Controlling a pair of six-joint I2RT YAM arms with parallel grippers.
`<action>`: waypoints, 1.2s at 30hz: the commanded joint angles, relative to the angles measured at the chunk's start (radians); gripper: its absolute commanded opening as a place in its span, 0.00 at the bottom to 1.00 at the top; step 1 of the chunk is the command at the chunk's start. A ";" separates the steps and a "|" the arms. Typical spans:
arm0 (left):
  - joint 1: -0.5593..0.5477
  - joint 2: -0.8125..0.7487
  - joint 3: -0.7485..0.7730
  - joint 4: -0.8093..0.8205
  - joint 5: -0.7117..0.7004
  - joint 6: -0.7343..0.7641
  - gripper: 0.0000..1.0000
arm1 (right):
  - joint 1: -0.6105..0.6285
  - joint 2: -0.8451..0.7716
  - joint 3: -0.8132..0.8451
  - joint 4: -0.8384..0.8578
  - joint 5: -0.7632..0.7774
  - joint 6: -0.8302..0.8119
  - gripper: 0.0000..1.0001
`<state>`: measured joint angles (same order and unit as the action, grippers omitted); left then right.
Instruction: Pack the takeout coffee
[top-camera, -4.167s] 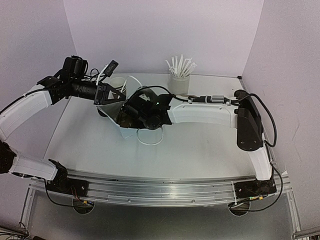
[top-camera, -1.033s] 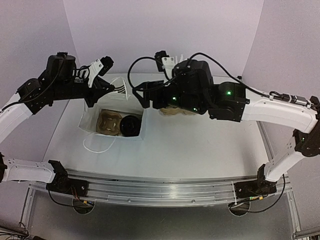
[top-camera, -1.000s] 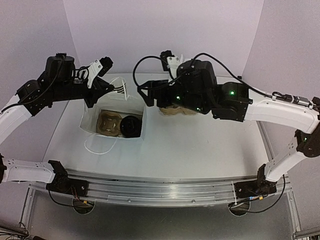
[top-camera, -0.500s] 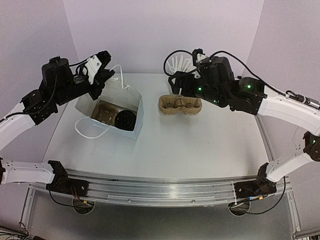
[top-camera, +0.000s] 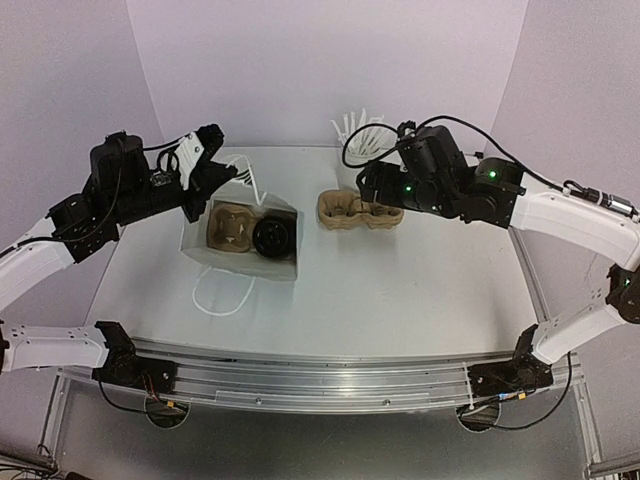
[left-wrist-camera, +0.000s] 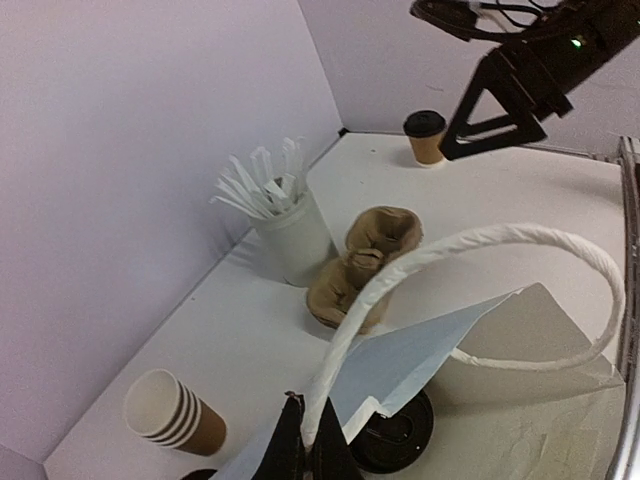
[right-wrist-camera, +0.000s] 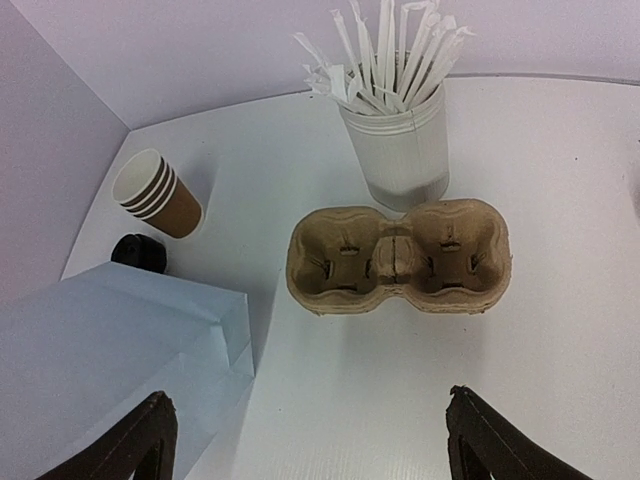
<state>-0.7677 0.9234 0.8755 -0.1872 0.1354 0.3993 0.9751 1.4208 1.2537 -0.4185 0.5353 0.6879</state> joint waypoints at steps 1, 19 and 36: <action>-0.005 -0.074 0.008 -0.202 0.219 -0.060 0.00 | -0.002 0.010 -0.008 -0.039 -0.029 0.032 0.88; -0.029 -0.147 -0.058 -0.329 0.317 -0.022 0.00 | -0.263 0.068 0.156 -0.390 0.025 0.002 0.95; -0.030 -0.101 0.000 -0.327 0.207 -0.140 0.00 | -0.888 0.539 0.616 -0.627 -0.243 -0.406 0.98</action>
<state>-0.7933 0.8109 0.8223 -0.5102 0.3741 0.2867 0.1434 1.8440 1.7144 -0.9443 0.3608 0.4099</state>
